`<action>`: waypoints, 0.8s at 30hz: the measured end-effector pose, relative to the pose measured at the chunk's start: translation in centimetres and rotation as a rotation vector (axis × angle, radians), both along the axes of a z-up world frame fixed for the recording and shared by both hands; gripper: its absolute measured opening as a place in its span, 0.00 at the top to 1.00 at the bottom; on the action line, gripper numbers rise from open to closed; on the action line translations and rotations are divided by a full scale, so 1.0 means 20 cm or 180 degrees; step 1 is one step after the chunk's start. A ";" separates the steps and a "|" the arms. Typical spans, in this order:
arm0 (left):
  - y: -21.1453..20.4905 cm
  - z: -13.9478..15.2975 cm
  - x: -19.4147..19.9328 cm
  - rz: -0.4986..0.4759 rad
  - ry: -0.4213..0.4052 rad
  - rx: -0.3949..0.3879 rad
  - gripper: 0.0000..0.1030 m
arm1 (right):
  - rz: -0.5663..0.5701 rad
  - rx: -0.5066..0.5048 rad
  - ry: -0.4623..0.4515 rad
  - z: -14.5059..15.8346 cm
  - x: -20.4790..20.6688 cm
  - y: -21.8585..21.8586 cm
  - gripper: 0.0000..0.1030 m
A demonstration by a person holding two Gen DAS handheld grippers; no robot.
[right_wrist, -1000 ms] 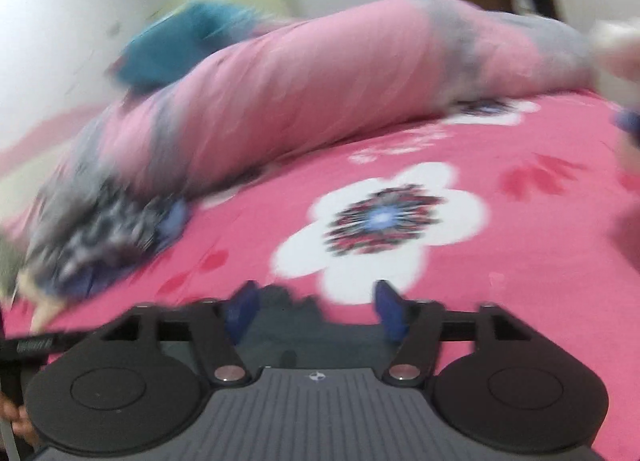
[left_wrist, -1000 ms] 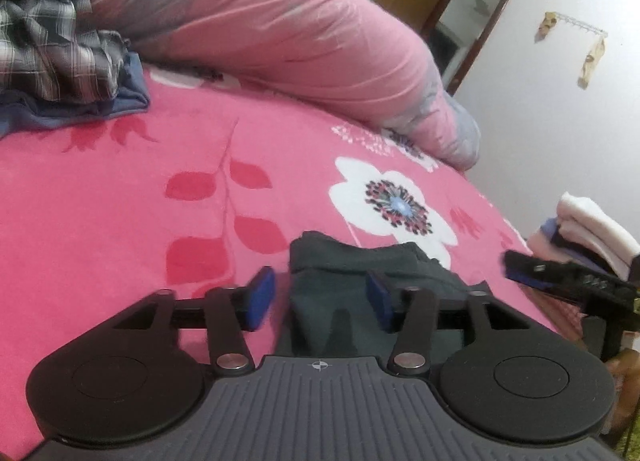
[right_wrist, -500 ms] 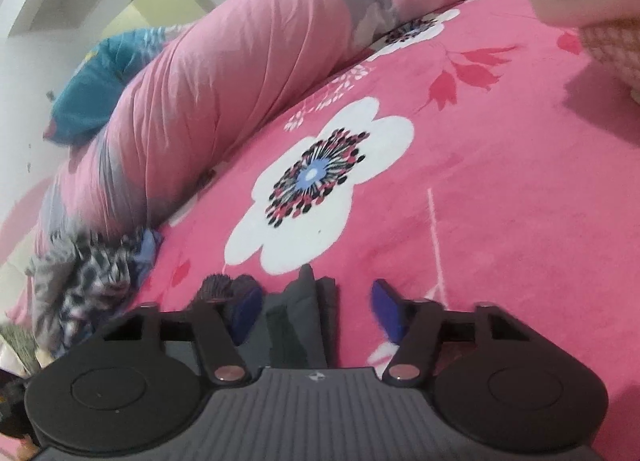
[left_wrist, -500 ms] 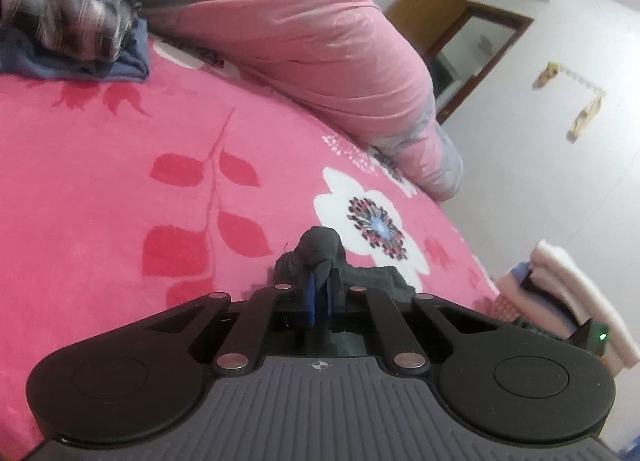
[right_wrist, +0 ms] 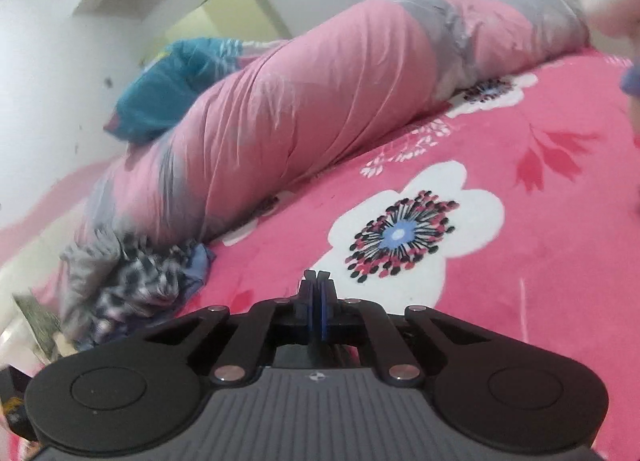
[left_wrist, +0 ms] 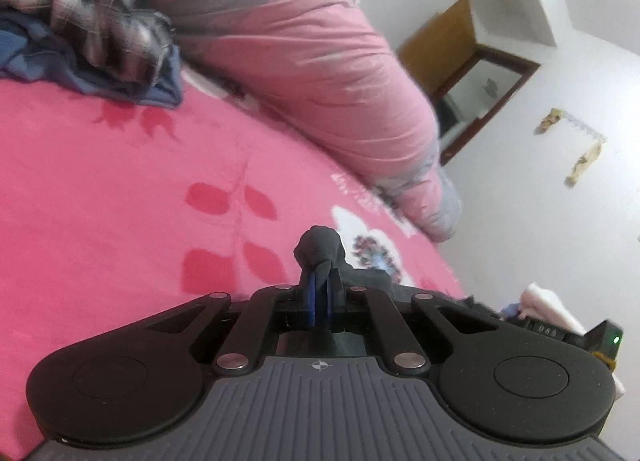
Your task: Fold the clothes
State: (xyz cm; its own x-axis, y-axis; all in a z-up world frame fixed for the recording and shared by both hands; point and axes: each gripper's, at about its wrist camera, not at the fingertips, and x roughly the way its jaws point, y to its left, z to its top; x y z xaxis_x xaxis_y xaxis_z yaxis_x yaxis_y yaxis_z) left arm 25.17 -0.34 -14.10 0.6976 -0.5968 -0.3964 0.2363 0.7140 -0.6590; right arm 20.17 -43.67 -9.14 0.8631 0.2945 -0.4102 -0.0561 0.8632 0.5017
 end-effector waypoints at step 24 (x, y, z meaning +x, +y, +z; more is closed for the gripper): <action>-0.25 0.00 0.02 -0.0414 -0.0136 0.0829 0.76 | 0.0147 -0.0186 0.0556 -0.20 0.00 0.09 0.87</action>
